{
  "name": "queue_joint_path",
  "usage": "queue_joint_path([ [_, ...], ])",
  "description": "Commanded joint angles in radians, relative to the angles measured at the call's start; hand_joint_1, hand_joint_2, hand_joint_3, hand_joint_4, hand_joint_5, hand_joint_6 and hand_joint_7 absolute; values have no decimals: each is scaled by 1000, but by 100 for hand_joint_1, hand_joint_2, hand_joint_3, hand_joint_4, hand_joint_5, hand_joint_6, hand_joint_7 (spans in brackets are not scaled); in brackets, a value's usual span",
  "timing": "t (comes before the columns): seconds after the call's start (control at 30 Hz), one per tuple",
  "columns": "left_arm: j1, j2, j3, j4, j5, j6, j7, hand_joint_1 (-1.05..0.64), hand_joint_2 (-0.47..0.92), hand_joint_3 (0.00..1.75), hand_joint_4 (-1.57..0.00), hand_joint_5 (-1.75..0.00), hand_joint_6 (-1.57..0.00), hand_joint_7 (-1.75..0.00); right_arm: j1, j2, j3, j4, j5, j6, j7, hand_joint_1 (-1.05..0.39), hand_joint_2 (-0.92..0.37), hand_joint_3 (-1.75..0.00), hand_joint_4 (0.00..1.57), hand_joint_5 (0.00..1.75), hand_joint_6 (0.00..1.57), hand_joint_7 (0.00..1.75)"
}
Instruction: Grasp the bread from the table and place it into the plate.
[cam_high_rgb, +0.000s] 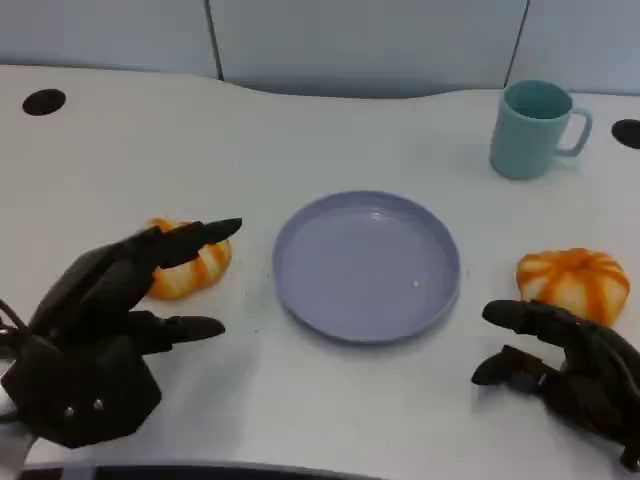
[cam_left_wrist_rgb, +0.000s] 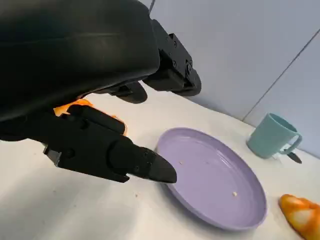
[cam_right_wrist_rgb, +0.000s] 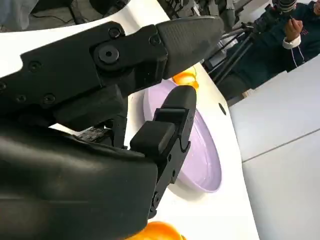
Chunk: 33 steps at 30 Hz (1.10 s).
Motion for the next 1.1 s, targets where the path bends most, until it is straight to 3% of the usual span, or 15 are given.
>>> queue_joint_path([
  [0.03, -46, 57, -14, -36, 88, 30, 68, -58, 91, 0, -23, -21, -36, -1, 17, -2, 1, 15, -5, 3, -9, -34, -92, -15, 65, 114, 89, 33],
  [0.2, -78, 95, -47, -58, 220, 71, 153, -61, 91, 0, -24, -18, -36, 0, 20, -2, 4, 1, -6, 15, -16, -34, -92, -15, 66, 113, 89, 33],
  [0.63, -154, 132, -146, -85, 423, 258, 191, -66, 92, 1, -14, -9, -28, 0, 20, 2, 5, 0, -5, 4, -18, -34, -92, -14, 68, 110, 89, 33],
  [0.87, -257, 140, -220, 19, 432, 329, 106, -64, 91, 0, -11, -6, -28, 0, 20, 2, 2, 8, 0, 7, -5, -33, -92, -16, 68, 110, 89, 32],
  [1.1, -341, 130, -287, 158, 437, 336, 124, -61, 86, 0, -18, -8, -30, -1, 23, 1, 4, 1, -2, 15, -12, -32, -92, -17, 68, 111, 89, 33],
])
